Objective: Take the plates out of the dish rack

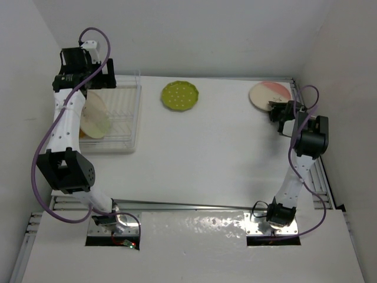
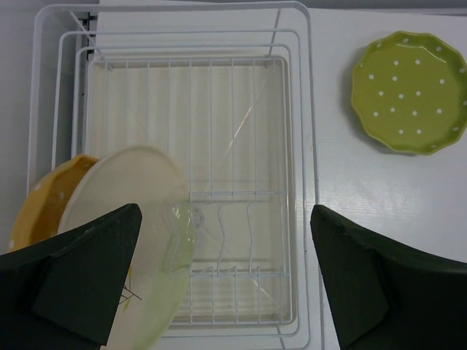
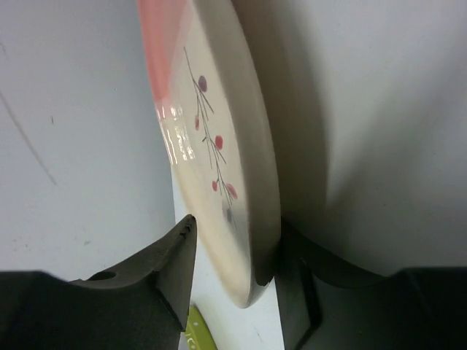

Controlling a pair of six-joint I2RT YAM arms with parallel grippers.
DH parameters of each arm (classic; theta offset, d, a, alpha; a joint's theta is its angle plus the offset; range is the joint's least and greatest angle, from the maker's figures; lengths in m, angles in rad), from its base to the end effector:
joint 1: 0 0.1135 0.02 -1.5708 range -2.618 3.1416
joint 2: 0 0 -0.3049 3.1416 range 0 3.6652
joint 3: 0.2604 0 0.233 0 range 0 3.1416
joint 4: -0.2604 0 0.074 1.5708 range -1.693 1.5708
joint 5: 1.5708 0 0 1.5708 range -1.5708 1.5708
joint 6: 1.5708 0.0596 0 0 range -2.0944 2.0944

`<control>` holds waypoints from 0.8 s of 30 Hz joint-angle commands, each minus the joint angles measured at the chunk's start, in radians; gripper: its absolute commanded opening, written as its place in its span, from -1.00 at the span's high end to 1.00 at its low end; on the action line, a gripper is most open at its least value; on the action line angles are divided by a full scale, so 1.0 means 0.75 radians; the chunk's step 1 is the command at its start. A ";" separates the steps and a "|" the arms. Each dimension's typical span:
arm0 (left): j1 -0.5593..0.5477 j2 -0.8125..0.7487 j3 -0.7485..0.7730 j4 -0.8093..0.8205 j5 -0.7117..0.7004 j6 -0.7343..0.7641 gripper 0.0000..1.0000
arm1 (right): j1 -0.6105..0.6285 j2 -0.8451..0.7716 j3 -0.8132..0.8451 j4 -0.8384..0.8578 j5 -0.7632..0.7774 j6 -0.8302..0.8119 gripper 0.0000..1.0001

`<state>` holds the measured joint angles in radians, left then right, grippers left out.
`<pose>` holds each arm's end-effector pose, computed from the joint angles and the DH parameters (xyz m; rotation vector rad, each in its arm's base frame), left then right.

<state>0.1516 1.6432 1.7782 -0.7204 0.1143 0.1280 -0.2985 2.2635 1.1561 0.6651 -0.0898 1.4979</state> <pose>0.3649 0.0489 0.4337 0.0407 2.1517 0.0390 0.4695 -0.1389 0.1165 1.6178 1.3655 0.8344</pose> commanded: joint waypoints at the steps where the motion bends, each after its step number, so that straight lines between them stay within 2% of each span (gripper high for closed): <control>1: 0.017 -0.035 0.036 0.010 -0.017 0.026 -0.99 | 0.001 -0.046 0.015 0.009 0.040 0.018 0.10; 5: 0.015 -0.037 0.042 0.007 -0.023 0.032 -0.99 | 0.003 -0.130 -0.028 -0.107 0.101 -0.027 -0.03; 6: 0.015 -0.037 0.047 0.007 -0.023 0.030 -0.99 | 0.001 -0.148 -0.032 -0.182 0.114 -0.038 -0.12; 13: 0.015 -0.037 0.055 0.003 -0.079 0.046 -1.00 | 0.001 -0.310 -0.054 -0.514 0.246 -0.107 -0.33; 17: 0.017 -0.037 0.063 -0.007 -0.215 0.085 -1.00 | 0.003 -0.404 -0.073 -0.643 0.298 -0.154 -0.41; 19: 0.017 -0.037 0.075 -0.025 -0.289 0.122 -0.99 | 0.011 -0.437 -0.059 -0.684 0.290 -0.276 -0.43; 21: 0.015 -0.033 0.079 -0.046 -0.434 0.181 -0.87 | 0.044 -0.502 -0.054 -0.699 0.259 -0.421 -0.39; 22: 0.017 -0.033 0.081 -0.070 -0.546 0.207 -0.71 | 0.062 -0.527 -0.054 -0.699 0.247 -0.611 -0.38; 23: 0.017 -0.029 0.081 -0.086 -0.612 0.230 -0.20 | 0.115 -0.551 -0.057 -0.701 0.234 -0.710 -0.37; 24: 0.015 -0.013 0.081 -0.099 -0.685 0.263 -0.04 | 0.144 -0.598 -0.069 -0.703 0.192 -0.891 -0.37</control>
<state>0.1520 1.6432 1.7969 -0.7666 -0.1894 0.2390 -0.2676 1.9152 1.1034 0.1543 0.0933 1.1366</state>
